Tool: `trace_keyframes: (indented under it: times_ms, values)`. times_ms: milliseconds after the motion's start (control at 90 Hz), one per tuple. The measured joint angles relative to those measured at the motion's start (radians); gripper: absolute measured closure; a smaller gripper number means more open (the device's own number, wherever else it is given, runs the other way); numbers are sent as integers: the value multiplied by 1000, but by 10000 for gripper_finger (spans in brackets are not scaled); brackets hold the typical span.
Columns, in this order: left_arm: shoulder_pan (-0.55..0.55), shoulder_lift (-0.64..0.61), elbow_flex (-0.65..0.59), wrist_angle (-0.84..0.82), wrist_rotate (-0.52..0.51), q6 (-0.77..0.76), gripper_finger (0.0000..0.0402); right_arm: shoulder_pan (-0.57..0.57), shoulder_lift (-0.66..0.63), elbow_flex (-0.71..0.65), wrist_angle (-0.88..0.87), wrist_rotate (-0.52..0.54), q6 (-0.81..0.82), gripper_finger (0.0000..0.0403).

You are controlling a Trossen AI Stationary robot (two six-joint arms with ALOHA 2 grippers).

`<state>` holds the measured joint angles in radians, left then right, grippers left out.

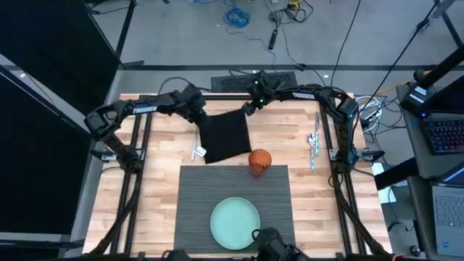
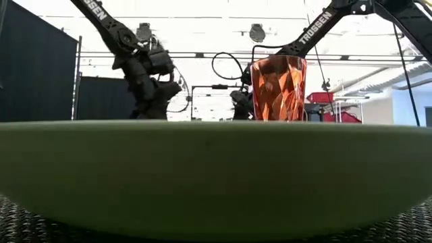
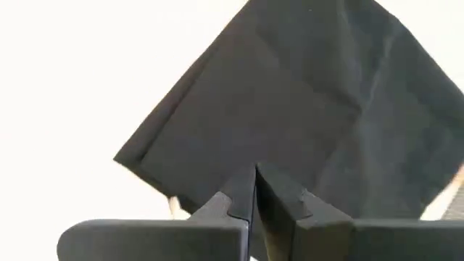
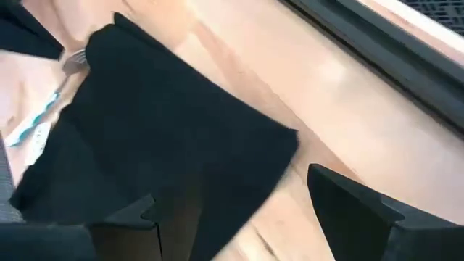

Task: Set table place
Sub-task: Fold the black napkin

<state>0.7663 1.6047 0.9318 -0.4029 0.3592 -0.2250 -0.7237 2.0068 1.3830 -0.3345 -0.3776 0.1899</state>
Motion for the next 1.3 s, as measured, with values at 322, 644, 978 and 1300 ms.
trace_keyframes:
  times_ms: [322,644,978,1300]
  values:
    - [55,9,-3,-7,-46,-6,402,-16,2,0,9,-26,-2,172]
    - [59,11,-4,-28,-133,-36,400,-16,3,0,19,-45,4,172]
    - [-7,11,50,-102,-121,-21,316,-13,3,0,11,-70,8,172]
    - [-10,11,90,-207,-360,51,283,-14,3,0,17,-78,-4,171]
